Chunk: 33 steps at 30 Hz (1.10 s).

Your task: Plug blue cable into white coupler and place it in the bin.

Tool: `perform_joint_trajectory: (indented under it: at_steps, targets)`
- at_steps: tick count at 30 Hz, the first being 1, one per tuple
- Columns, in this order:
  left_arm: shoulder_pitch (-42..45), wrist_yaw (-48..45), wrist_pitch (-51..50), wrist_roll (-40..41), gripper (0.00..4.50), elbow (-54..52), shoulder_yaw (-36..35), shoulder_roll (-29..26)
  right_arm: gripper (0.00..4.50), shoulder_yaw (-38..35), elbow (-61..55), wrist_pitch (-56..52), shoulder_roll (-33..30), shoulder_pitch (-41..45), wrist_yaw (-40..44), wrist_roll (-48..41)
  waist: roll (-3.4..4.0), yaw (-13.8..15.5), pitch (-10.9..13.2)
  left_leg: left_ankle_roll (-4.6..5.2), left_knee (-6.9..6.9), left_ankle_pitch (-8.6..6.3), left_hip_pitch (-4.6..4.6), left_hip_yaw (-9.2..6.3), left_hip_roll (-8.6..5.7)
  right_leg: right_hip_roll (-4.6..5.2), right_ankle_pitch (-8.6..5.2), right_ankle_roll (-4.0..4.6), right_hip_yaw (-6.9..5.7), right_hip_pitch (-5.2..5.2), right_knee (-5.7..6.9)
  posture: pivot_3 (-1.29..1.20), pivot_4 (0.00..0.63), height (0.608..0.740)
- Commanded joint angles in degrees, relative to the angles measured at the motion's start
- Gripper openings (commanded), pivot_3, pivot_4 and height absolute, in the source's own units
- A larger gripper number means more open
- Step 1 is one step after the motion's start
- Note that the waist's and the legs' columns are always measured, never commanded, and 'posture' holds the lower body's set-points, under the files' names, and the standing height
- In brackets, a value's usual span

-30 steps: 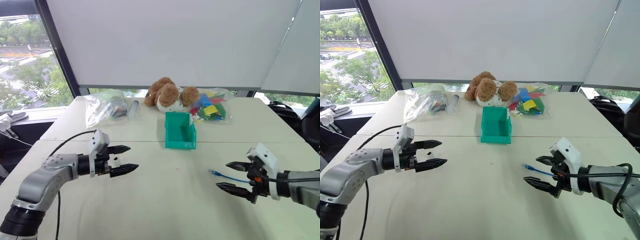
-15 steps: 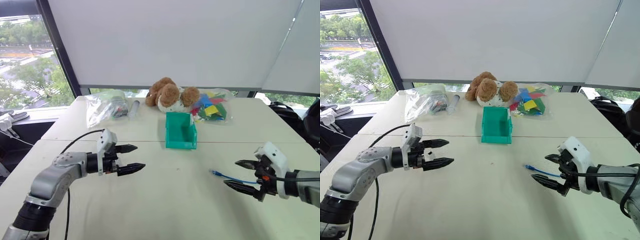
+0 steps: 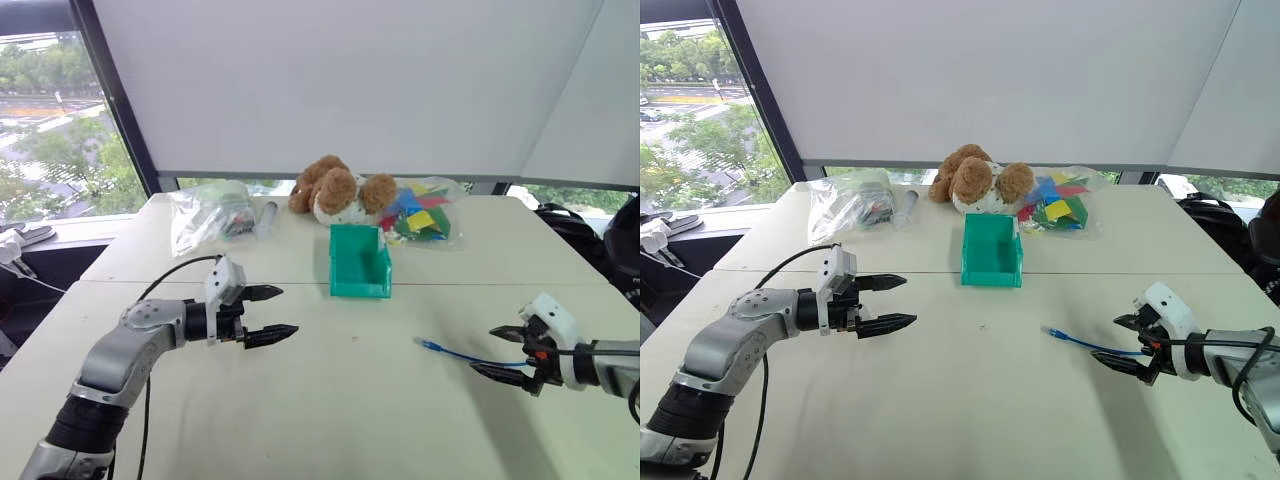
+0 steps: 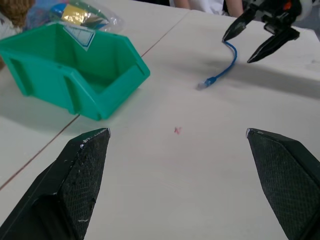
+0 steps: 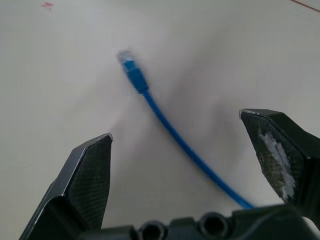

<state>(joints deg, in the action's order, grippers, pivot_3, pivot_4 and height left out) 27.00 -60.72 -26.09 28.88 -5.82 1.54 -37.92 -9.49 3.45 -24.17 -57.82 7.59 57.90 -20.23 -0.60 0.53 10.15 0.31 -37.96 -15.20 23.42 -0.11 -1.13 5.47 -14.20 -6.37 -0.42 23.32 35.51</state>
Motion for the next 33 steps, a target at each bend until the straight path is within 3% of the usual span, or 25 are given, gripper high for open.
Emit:
perform_joint_trajectory:
  at_steps: [1,8,9,11,18,26,30,33]
  targets:
    - [0.4,-0.6,1.3,-0.6,4.5,-0.9,-0.2,-0.2,4.45,3.6,8.7,7.5,1.0,4.4,4.4,3.7,0.01,0.0,0.0,0.0,0.0,0.0,0.0,0.0,0.0,-0.01,0.0,-0.01,0.0,0.0,0.03,0.0,0.15,0.74]
    - [-0.4,-0.8,0.9,-0.7,4.5,-2.0,-0.7,-0.3,4.45,9.1,22.0,16.3,3.7,11.2,8.6,9.1,0.0,-0.1,0.0,0.0,-0.02,0.01,-0.04,0.03,0.0,-0.02,0.06,-0.11,0.01,-0.01,0.07,0.0,0.15,0.74]
    - [-0.5,-0.8,0.8,-0.7,4.5,-2.1,-0.7,-0.4,4.22,9.6,23.5,17.2,4.0,11.9,9.1,9.6,0.0,-0.2,0.0,-0.01,-0.03,0.01,-0.05,0.02,0.01,-0.03,0.06,-0.11,0.01,-0.03,0.07,0.0,0.15,0.74]
    - [-1.0,-0.6,0.8,-0.8,4.5,-2.4,-0.8,-0.4,3.61,10.6,25.8,18.4,4.5,12.8,9.9,10.7,-0.01,-0.2,0.0,-0.01,-0.04,0.01,-0.11,0.01,0.01,-0.03,0.07,-0.12,0.01,-0.11,0.07,0.0,0.15,0.74]
    - [-2.0,-0.5,1.0,-1.0,4.5,-3.1,-0.7,-0.5,0.1,11.2,28.4,19.2,5.1,14.0,11.9,11.4,-0.04,-0.2,0.0,-0.01,-0.1,0.01,-0.26,-0.01,0.01,-0.01,0.06,-0.09,0.04,-0.31,0.06,0.0,0.15,0.74]
    - [-1.1,-1.0,1.4,-1.3,4.5,-1.9,-1.2,-0.8,0.04,11.5,16.2,14.3,5.2,14.3,13.0,10.5,0.01,-0.5,0.0,-0.02,-0.09,0.0,-0.22,-0.03,0.02,0.03,0.06,-0.1,0.05,-0.19,0.15,0.0,0.15,0.74]
    - [0.7,-2.1,1.3,-1.0,4.5,-1.2,-0.6,-0.3,0.04,20.1,-3.8,6.3,10.4,17.8,15.8,8.8,0.02,-1.3,0.0,-0.03,-0.09,0.01,-0.11,-0.03,0.03,0.04,0.07,-0.12,0.06,0.09,0.44,0.0,0.15,0.74]
    - [1.3,-3.3,1.5,-1.4,4.5,-0.8,0.3,-0.3,0.04,24.8,-4.8,4.0,14.9,21.7,15.4,10.9,0.07,-1.2,0.0,-0.06,-0.09,0.02,-0.11,-0.09,0.04,-0.03,0.06,-0.13,0.04,0.14,0.55,0.0,0.15,0.74]
